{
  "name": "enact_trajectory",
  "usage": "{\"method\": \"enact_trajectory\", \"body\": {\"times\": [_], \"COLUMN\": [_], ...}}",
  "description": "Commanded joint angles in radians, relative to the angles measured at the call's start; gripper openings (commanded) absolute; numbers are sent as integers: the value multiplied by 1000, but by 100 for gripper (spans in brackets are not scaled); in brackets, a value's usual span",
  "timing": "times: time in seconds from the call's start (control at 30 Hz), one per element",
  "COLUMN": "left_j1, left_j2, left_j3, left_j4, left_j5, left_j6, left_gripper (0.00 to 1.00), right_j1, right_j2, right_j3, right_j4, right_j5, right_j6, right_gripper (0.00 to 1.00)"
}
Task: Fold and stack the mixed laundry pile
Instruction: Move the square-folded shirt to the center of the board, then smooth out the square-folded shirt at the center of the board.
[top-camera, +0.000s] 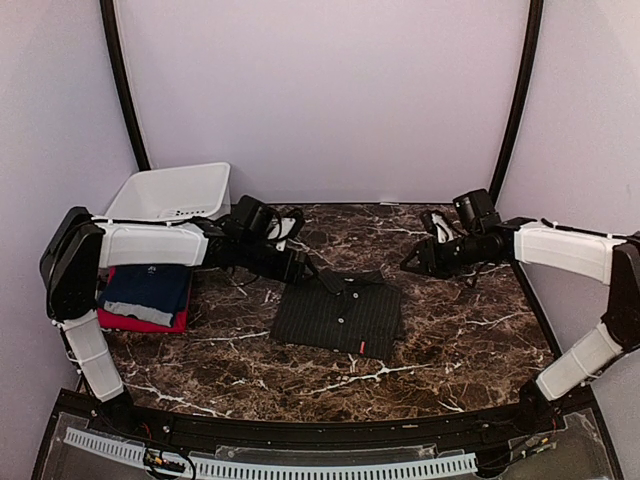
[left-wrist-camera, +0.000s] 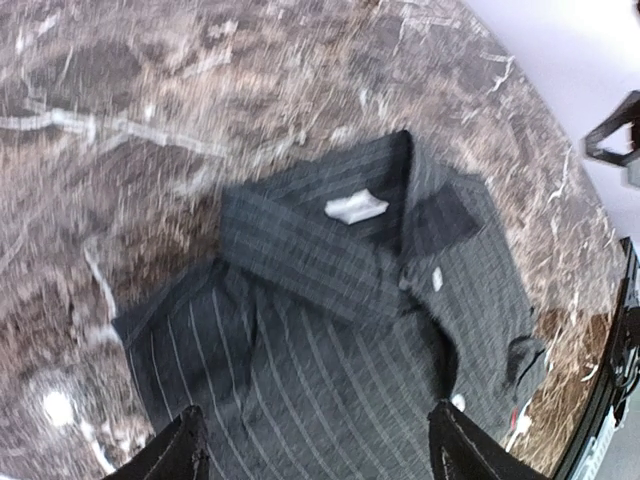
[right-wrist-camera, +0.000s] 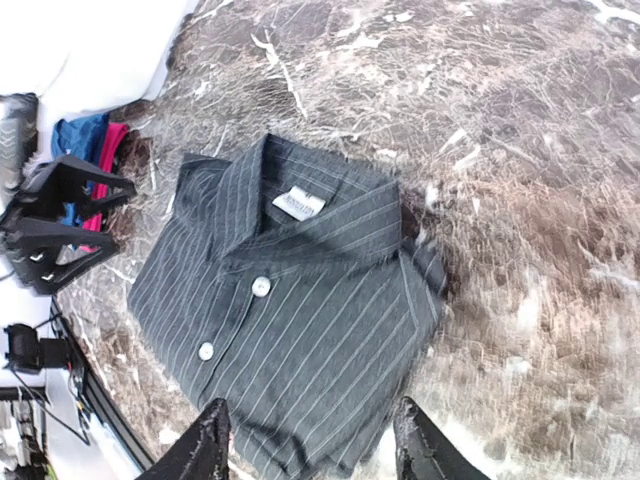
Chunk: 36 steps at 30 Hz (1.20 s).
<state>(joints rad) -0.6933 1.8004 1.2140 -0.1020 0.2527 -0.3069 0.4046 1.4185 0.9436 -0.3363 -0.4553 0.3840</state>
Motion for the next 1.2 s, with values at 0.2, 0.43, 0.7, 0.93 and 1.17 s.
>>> {"method": "enact_trajectory", "body": {"times": [0.2, 0.43, 0.7, 0.93, 1.17], "left_j1": [0, -1, -1, 0, -67], "left_j2": [87, 117, 110, 109, -12], "left_j3": [130, 127, 99, 53, -104], "left_j4": [-3, 10, 21, 35, 81], "left_j5": [61, 74, 67, 67, 38], "left_j6": [40, 28, 19, -5, 24], "left_gripper": [72, 71, 71, 70, 75], "right_j1": [47, 139, 207, 211, 191], "right_j2": [342, 488, 426, 535, 618], "right_j3": [273, 311, 138, 129, 191], "right_j4": [94, 77, 172, 210, 203], "right_j5": [-83, -118, -83, -51, -38], "right_j6": [-23, -60, -18, 3, 6], "right_gripper": [38, 24, 21, 25, 24]}}
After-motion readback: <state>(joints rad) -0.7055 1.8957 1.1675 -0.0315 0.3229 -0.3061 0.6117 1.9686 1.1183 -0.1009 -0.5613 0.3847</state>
